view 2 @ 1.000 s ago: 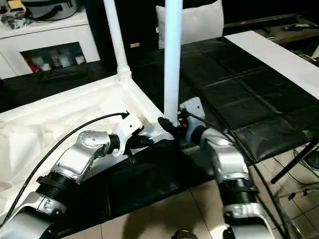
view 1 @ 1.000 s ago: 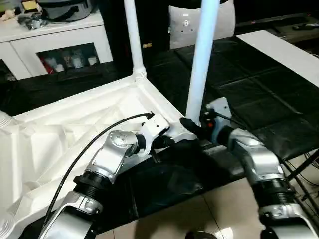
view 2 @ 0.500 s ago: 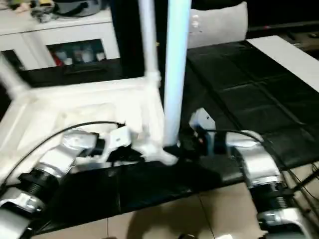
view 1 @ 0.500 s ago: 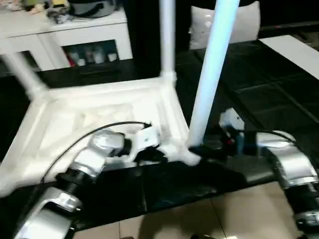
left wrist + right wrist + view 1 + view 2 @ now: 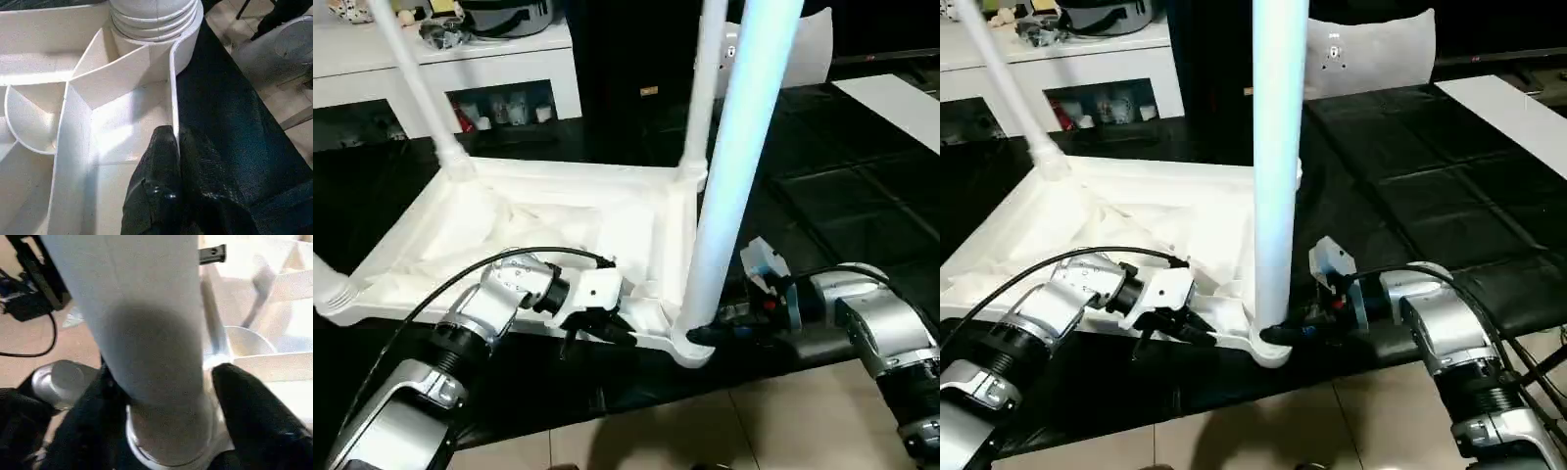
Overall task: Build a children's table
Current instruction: Rotate leg to tighten
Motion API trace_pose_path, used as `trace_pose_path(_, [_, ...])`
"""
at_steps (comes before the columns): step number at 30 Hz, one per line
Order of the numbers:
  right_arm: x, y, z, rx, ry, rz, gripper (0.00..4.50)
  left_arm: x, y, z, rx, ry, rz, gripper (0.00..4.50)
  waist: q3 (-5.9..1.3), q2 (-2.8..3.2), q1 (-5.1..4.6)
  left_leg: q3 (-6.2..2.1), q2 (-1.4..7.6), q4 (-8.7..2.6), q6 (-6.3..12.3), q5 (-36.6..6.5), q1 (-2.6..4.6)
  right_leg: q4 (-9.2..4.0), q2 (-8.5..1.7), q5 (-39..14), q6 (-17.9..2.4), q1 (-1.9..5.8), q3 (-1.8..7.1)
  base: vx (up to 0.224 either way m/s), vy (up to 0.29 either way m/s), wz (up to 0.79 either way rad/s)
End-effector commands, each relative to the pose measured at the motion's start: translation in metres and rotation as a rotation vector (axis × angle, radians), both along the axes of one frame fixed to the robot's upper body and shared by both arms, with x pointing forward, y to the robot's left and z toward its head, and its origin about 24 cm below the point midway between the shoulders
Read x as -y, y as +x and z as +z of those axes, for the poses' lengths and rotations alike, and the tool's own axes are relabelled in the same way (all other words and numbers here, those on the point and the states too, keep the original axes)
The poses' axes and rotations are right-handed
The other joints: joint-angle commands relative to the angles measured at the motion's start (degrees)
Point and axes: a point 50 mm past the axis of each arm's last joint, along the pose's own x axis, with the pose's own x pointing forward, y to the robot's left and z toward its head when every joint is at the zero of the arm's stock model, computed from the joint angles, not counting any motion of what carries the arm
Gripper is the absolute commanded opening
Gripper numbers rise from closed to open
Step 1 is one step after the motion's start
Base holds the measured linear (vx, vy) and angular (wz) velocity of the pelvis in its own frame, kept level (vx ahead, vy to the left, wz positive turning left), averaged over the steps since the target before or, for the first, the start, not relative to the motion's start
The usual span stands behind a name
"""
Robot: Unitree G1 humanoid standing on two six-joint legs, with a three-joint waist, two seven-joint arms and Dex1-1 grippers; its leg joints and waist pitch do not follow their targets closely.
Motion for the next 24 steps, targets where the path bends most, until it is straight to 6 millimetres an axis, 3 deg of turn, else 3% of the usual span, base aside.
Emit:
trace_pose_path(1, [-0.001, -0.001, 0.004, 0.002, 0.007, 0.02, 2.6, 0.005, 0.001, 0.007, 0.023, 0.013, -0.073, 0.0, -3.79, -1.22, -0.08, -0.74, 3.11, -4.53, 5.68, -5.7, -0.29, -3.83, -3.08, -20.8, -8.0, 4.01, 3.4, 0.0, 0.0, 0.0])
trace_pose_path(7, [-0.001, -0.003, 0.002, -0.025, 0.012, 0.034, 2.12, 0.004, 0.001, 0.005, 0.014, 0.01, -0.069, 0.0, -3.78, -1.26, 0.02, -0.71, 3.11, -4.53, 5.47, -5.5, -0.26, -3.92, -3.09, -21.5, -7.6, 3.98, 3.38, 0.0, 0.0, 0.0])
trace_pose_path(12, [-0.004, -0.005, 0.001, -0.042, 0.036, 0.017, 2.01, 0.006, -0.001, 0.004, -0.015, -0.03, -0.037, 0.0, -3.75, -1.19, 0.11, -0.7, 3.2, -4.62, 5.18, -5.6, -0.17, -3.94, -3.05, -21.7, -7.4, 3.98, 3.41, 0.0, 0.0, 0.0])
trace_pose_path(16, [-0.013, 0.008, -0.004, -0.054, 0.048, -0.197, 1.99, 0.018, 0.0, 0.006, -0.039, -0.116, 0.095, 0.0, -3.55, -1.19, -0.13, -0.66, 3.13, -4.78, 4.44, -6.6, -0.18, -4.11, -3.06, -23.5, -7.3, 3.96, 3.33, 0.0, 0.0, 0.0])
trace_pose_path(17, [-0.017, 0.012, -0.007, -0.044, 0.037, -0.264, 1.99, 0.023, 0.0, 0.005, -0.043, -0.132, 0.144, 0.0, -3.24, -1.32, -0.77, -0.69, 2.8, -4.87, 3.09, -7.8, -0.06, -4.62, -3.0, -27.1, -6.0, 3.84, 3.13, 0.0, 0.0, 0.0])
trace_pose_path(18, [-0.018, 0.014, -0.008, -0.041, 0.034, -0.285, 1.99, 0.025, 0.0, 0.005, -0.044, -0.136, 0.16, 0.0, -2.98, -1.29, -1.01, -0.7, 2.51, -4.89, 2.78, -8.9, 0.03, -5.14, -2.95, -29.6, -5.2, 3.75, 2.86, 0.0, 0.0, 0.0])
trace_pose_path(20, [-0.023, 0.018, -0.011, -0.038, 0.022, -0.352, 1.99, 0.032, 0.0, 0.004, -0.047, -0.152, 0.207, 0.0, -2.64, -1.41, -2.53, -0.83, 1.9, -4.57, 1.68, -12.1, 0.27, -6.38, -2.89, -36.5, -2.1, 3.59, 2.11, 0.0, 0.0, 0.0])
trace_pose_path(22, [-0.027, 0.024, -0.014, -0.025, 0.001, -0.429, 1.99, 0.039, 0.0, 0.004, -0.05, -0.175, 0.253, 0.0, -2.77, -1.37, -3.34, -1.06, 1.85, -4.55, 1.55, -12.6, 0.03, -6.44, -2.89, -36.9, -1.3, 3.78, 1.87, 0.0, 0.0, 0.0])
trace_pose_path(23, [-0.032, 0.029, -0.018, -0.026, -0.013, -0.499, 1.99, 0.047, 0.003, 0.004, -0.046, -0.191, 0.312, 0.0, -2.89, -1.39, -4.68, -1.29, 1.85, -4.53, 1.6, -12.9, -0.3, -6.45, -2.8, -36.0, -0.8, 3.93, 1.6, 0.0, 0.0, 0.0])
trace_pose_path(24, [-0.032, 0.029, -0.018, -0.026, -0.013, -0.499, 1.99, 0.047, 0.003, 0.004, -0.046, -0.191, 0.312, 0.0, -2.89, -1.39, -5.1, -1.33, 1.71, -4.46, 1.77, -13.1, -0.21, -6.7, -2.77, -36.1, -0.8, 3.81, 1.45, 0.0, 0.0, 0.0])
